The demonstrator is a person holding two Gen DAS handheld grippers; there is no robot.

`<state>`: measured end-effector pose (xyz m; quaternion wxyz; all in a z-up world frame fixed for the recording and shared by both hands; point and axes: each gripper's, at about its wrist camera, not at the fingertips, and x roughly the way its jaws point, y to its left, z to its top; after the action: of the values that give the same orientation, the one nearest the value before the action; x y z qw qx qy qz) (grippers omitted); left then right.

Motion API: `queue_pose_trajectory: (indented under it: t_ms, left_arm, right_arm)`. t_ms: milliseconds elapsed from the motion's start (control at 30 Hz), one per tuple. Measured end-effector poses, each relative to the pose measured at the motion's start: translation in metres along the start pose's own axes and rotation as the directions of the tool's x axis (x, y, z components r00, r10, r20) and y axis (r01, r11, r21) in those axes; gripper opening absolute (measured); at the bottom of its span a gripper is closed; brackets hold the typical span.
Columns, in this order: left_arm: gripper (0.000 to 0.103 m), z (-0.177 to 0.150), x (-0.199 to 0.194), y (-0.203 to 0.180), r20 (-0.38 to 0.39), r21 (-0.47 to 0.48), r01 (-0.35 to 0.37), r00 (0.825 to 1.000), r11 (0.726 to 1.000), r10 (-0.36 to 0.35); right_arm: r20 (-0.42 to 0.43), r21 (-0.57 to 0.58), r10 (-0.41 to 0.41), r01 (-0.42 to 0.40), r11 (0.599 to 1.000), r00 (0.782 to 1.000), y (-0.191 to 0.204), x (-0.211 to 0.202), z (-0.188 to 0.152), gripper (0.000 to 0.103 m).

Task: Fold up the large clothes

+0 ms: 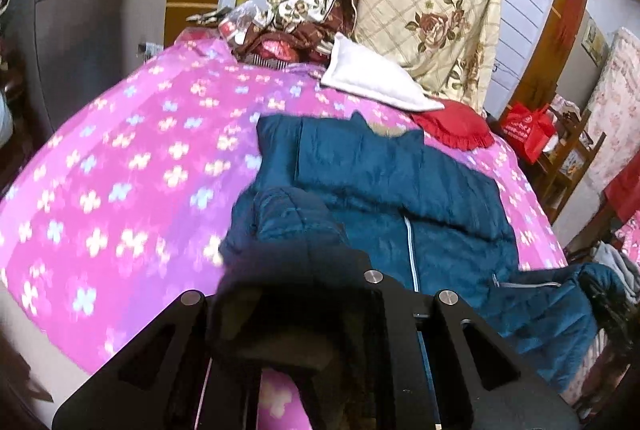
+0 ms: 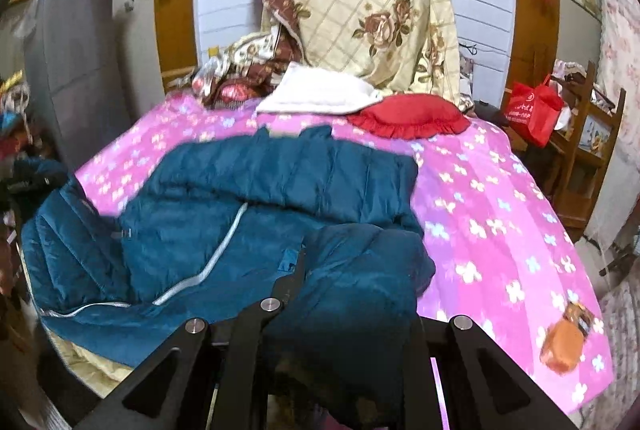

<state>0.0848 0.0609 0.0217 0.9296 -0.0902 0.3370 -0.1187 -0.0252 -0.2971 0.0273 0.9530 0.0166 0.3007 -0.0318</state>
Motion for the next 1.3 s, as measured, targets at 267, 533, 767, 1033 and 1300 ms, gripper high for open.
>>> queue_pose_trajectory:
  t_ms: [267, 533, 767, 1033, 1300]
  left_arm:
    - [0.010, 0.085, 0.064, -0.025, 0.024, -0.003, -0.051, 0.998, 0.999, 0.051]
    - [0.010, 0.144, 0.197, 0.023, -0.125, -0.281, -0.026, 0.992, 0.959, -0.009]
    - [0.010, 0.142, 0.274, 0.032, -0.207, -0.262, -0.124, 0.976, 0.957, 0.070]
    - [0.011, 0.188, 0.321, -0.008, -0.187, -0.119, -0.241, 0.958, 0.963, 0.217]
    - [0.018, 0.191, 0.371, -0.005, -0.261, -0.119, -0.283, 0.934, 0.952, 0.245]
  right_arm:
    - [0.022, 0.182, 0.072, -0.075, 0.980, 0.997, -0.054, 0.064, 0.076, 0.014]
    - [-0.008, 0.265, 0.111, -0.105, 0.958, 0.994, -0.083, 0.176, 0.142, 0.014]
    - [-0.074, 0.332, 0.096, -0.066, 0.941, 0.993, -0.104, 0.268, 0.150, 0.014]
    - [-0.102, 0.381, 0.053, -0.010, 0.924, 0.993, -0.125, 0.328, 0.163, 0.014]
    - [-0.183, 0.437, 0.083, 0.005, 0.900, 0.980, -0.142, 0.374, 0.162, 0.028]
